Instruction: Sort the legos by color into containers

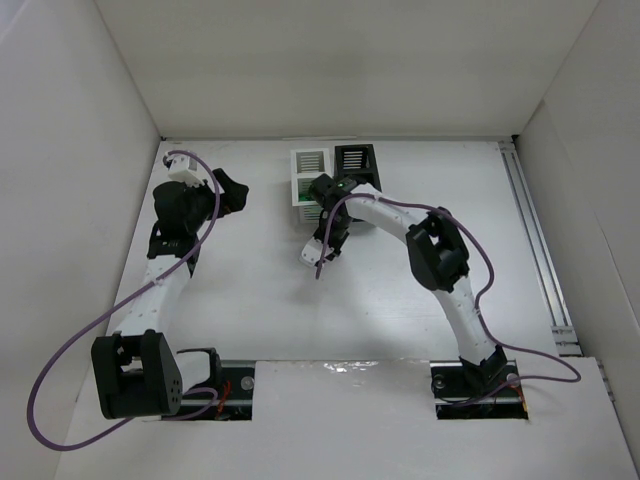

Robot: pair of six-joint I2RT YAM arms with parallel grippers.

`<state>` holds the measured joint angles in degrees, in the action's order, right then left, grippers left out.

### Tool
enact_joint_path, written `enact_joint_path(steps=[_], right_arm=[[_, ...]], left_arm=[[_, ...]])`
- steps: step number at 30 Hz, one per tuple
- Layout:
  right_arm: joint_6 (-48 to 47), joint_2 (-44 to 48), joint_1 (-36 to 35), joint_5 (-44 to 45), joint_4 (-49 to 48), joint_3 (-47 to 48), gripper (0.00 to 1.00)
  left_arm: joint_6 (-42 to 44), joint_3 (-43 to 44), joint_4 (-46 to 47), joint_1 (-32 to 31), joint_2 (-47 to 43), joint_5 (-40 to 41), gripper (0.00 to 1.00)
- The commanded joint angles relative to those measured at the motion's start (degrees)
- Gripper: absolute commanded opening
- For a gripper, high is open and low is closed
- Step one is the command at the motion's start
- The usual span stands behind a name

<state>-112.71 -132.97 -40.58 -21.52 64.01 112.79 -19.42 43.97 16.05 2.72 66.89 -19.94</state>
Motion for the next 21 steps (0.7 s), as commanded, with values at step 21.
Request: enact_joint_path(steps=[21], right_arm=[[6.5,6.5,-0.4,-4.9,0.2,-6.3,0.25]], left_arm=[[-0.6,2.1,3.4,0.4,3.1,-4.1,1.0]])
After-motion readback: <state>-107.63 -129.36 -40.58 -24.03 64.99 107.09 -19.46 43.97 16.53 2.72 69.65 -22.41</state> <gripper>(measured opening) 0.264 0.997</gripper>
